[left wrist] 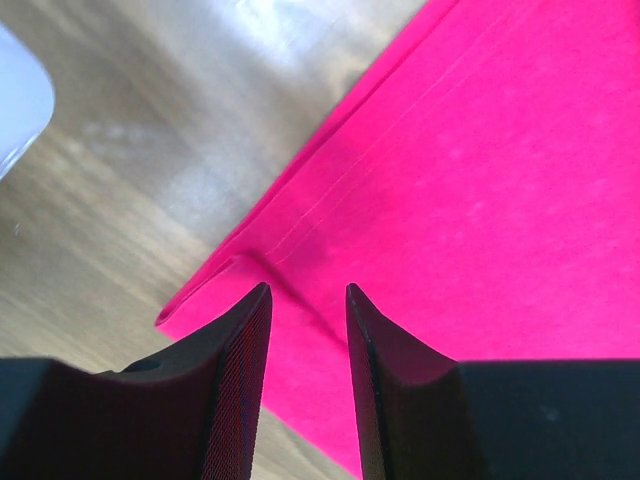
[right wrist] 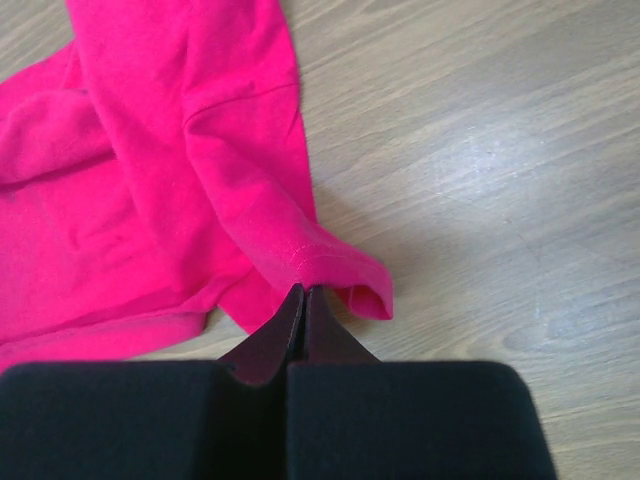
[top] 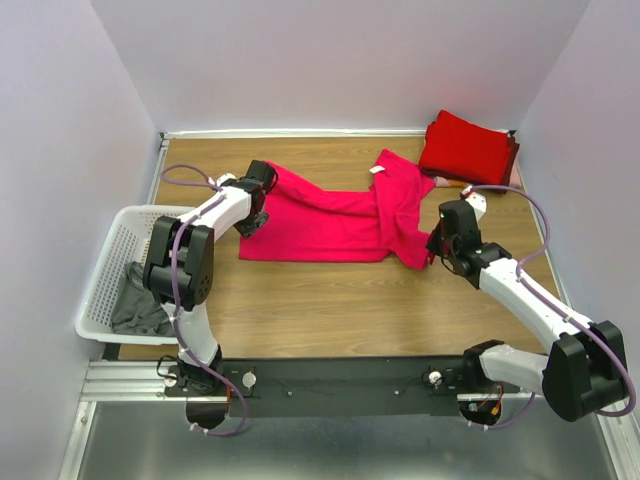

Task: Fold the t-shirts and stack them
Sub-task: Flatten the tshirt out

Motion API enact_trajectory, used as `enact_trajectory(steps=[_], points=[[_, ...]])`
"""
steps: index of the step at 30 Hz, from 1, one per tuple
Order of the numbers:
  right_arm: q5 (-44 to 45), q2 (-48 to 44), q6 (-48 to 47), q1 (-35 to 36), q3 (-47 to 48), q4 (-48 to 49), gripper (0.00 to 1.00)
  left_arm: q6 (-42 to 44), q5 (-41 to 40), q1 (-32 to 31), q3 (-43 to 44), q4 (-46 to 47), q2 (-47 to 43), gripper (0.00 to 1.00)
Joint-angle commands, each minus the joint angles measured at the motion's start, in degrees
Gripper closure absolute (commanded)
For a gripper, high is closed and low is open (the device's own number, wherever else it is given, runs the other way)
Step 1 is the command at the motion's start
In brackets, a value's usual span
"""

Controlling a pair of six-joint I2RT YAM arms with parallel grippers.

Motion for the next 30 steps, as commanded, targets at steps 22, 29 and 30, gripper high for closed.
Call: enact_trajectory(steps=[22, 29, 30], points=[[0.44, 0.36, 0.95, -1.12, -1.73, 1.24, 0.99, -1.9, -3.02, 1.11, 0.73, -3.79, 2.81, 0.56], [0.44, 0.27, 0.95, -1.21, -1.82, 1.24, 1.0, -1.72, -2.58, 1.46, -0.67, -3.0, 3.25, 0.57], [0.53, 0.19, 0.86, -1.21, -1.9, 1.24, 0.99, -1.64, -2.4, 1.55, -0.85, -2.82, 3.43, 0.58]])
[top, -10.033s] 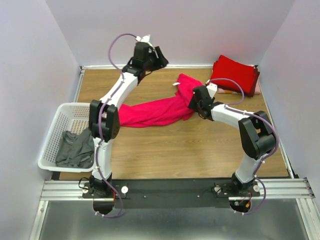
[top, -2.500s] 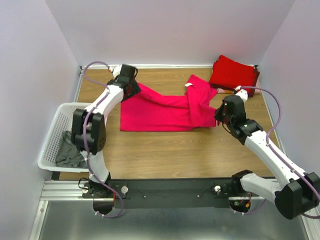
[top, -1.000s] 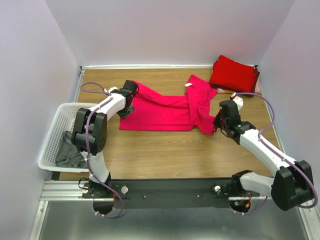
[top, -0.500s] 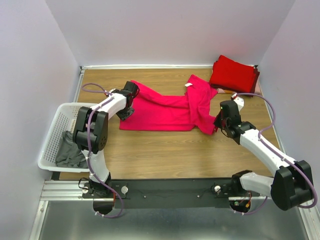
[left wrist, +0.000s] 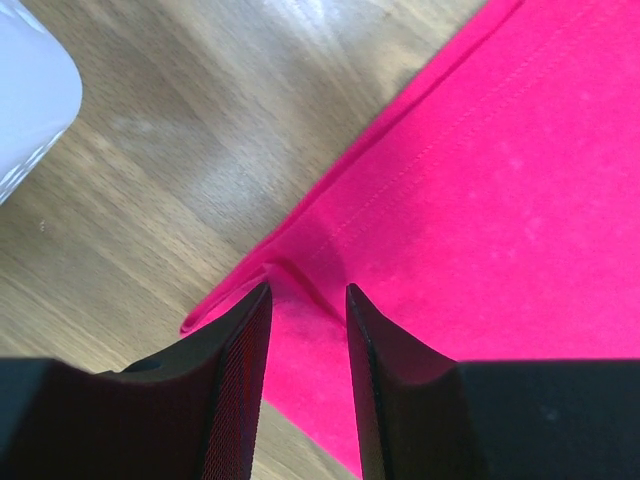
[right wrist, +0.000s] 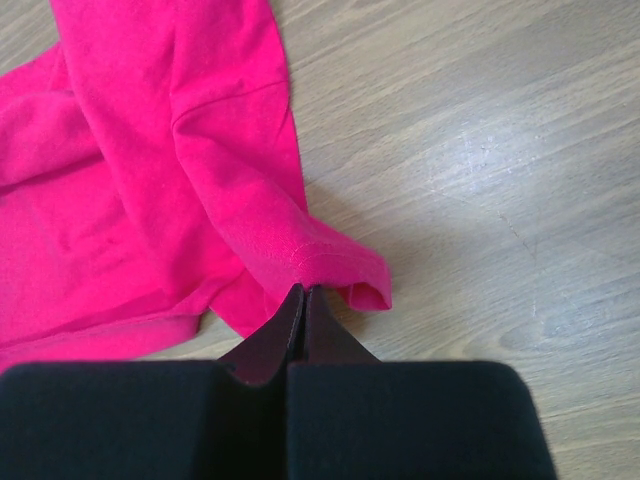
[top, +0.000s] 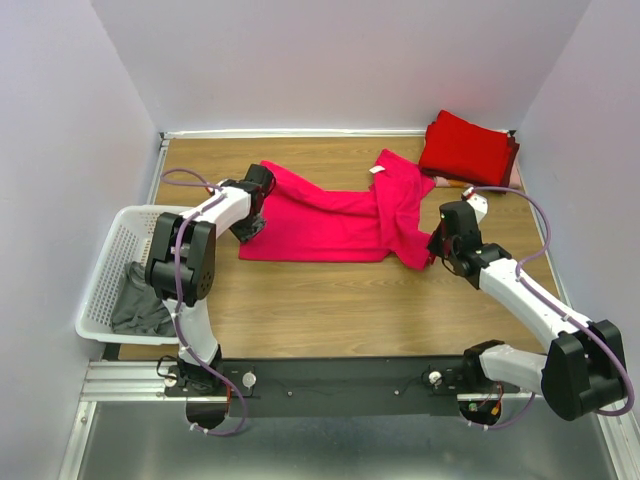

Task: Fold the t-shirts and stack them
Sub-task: Flatten the tshirt out

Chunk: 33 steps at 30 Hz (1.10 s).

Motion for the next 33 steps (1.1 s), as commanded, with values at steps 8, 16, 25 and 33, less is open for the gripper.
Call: enact_trajectory(steps=[8, 16, 25, 33], points=[[0.57, -0.27, 0.51, -0.33, -1.4, 0.96, 0.99, -0.71, -1.7, 0.65, -2.41, 0.73, 2.05, 0.66], [0.31, -0.1, 0.51, -0.24, -1.05, 0.87, 0.99, 0.86, -2.75, 0.74, -1.44, -0.24, -0.66, 0.8], [-0.31, -0.01, 0.95, -0.42, -0.7, 0.96, 0.99, 5.0, -1.44, 0.74, -1.7, 1.34, -4.18, 0.94], [-0.66, -1.41, 1.3, -0.42, -0.18, 0.87, 1.0, 9.04, 2.08, 0.74, -4.6, 5.47, -6.47, 1.0]])
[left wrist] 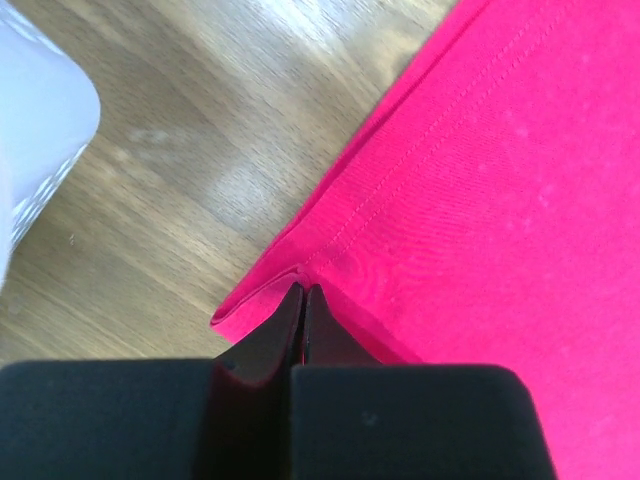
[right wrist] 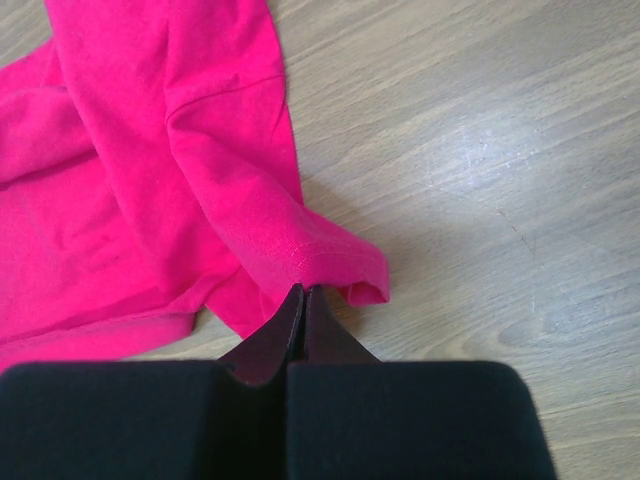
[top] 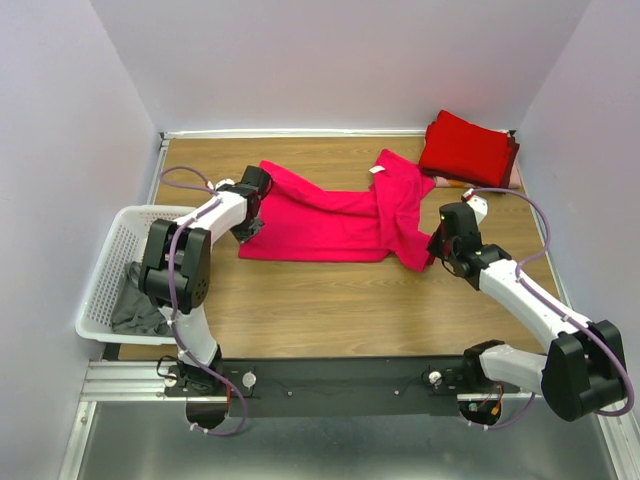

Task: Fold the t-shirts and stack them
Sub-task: Flatten the tshirt out

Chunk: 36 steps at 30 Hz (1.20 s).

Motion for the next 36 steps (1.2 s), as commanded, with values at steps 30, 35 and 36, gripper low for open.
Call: enact_trajectory(steps=[30, 35, 36], points=[[3.17, -7.47, -7.33, -1.39, 58.27, -2.07, 0.99, 20.83, 2.04, 3.62, 31.24, 5.64, -44.59, 1.0], [1.49, -0.79, -9.79, -1.3, 69.97, -2.07, 0.99, 20.83, 2.48, 3.62, 33.45, 7.31, -42.84, 1.0], [1.58, 0.79, -10.67, -1.3, 71.37, -2.07, 0.99, 20.66, 2.83, 3.62, 33.37, 8.18, -42.14, 1.0]])
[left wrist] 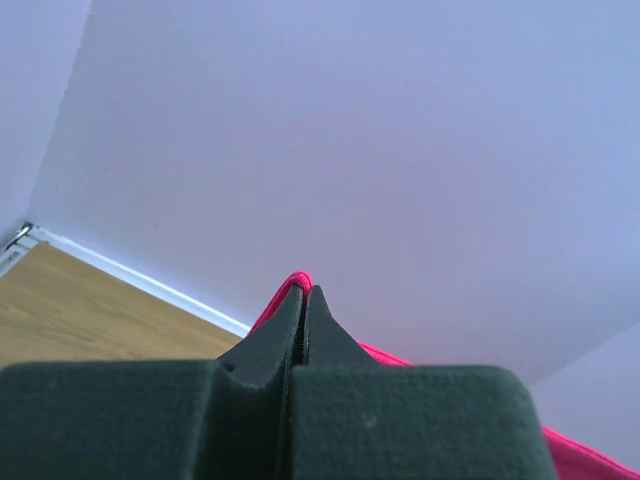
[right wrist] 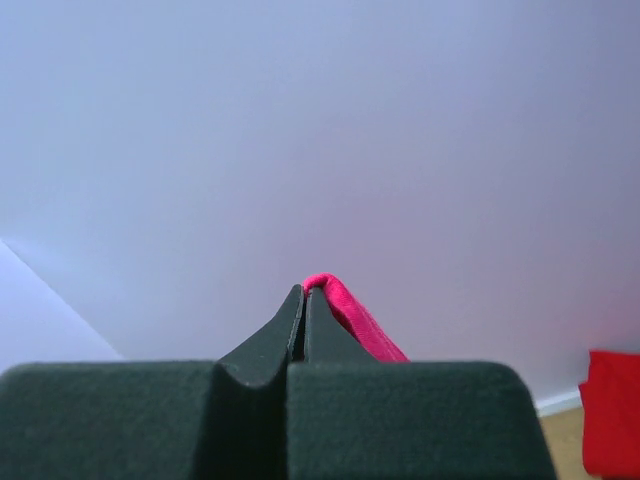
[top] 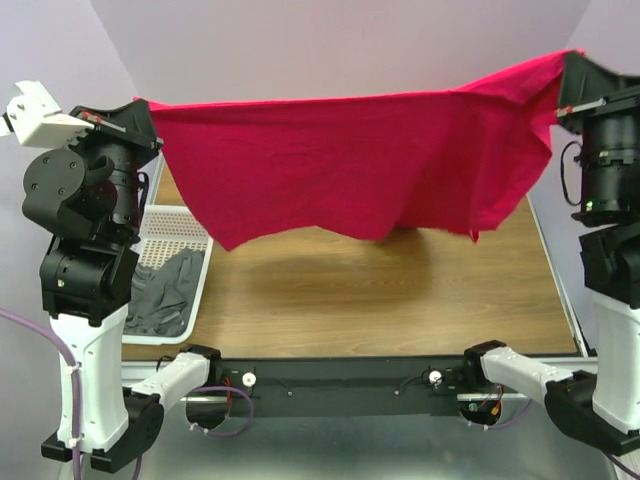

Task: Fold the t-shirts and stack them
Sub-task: Flatten the tshirt out

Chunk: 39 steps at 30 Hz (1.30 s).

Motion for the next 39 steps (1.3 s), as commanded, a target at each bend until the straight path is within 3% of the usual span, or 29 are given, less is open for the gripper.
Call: enact_trajectory(steps=[1, 8, 13, 17, 18, 20, 23, 26, 33, 36, 39], points=[[-0.32, 8.42, -4.55, -0.23, 5.33, -0.39, 0.99, 0.74, 1.41, 0.32, -0.92, 1.54, 4.72, 1.0], [-3.3, 26.79, -7.63, -0.32, 12.63, 0.31, 0.99, -1.02, 3.79, 0.76, -7.34, 12.6, 13.87, 1.0], [-7.43, 42.52, -7.9, -1.89, 26.85, 1.28, 0.99, -0.58, 8.42, 3.39, -3.31, 20.69, 26.24, 1.0], [-10.52, 53.78, -8.42, -4.09, 43.72, 1.54, 0.99, -0.4, 14.5, 6.29, 11.07, 21.86, 37.24, 1.0], [-9.91, 55.89, -8.95, -4.18, 47.84, 2.07, 0.99, -0.4, 15.81, 7.17, 18.85, 20.02, 40.74, 1.0], [-9.2, 55.39, -10.09, -4.36, 47.54, 4.25, 0.99, 0.3, 16.97, 7.79, 25.41, 18.96, 43.14, 1.0], [-6.66, 49.68, -12.38, -4.62, 41.22, 12.95, 0.99, 0.83, 18.64, 8.67, 30.8, 19.03, 43.59, 1.0], [-4.9, 45.91, -13.17, -4.97, 35.85, 15.61, 0.99, 0.74, 19.34, 9.11, 26.33, 20.62, 40.61, 1.0], [0.03, 31.95, -10.11, -5.06, 8.82, 15.78, 0.99, -1.36, 20.04, 9.38, 5.43, 24.13, 32.35, 1.0], [1.26, 23.52, -7.21, -5.15, -8.33, 15.61, 0.99, -2.94, 20.92, 9.38, -10.97, 25.45, 27.86, 1.0], [1.18, 16.73, -2.38, -5.15, -27.48, 15.61, 0.99, -4.79, 21.1, 9.29, -21.46, 26.33, 23.38, 1.0]])
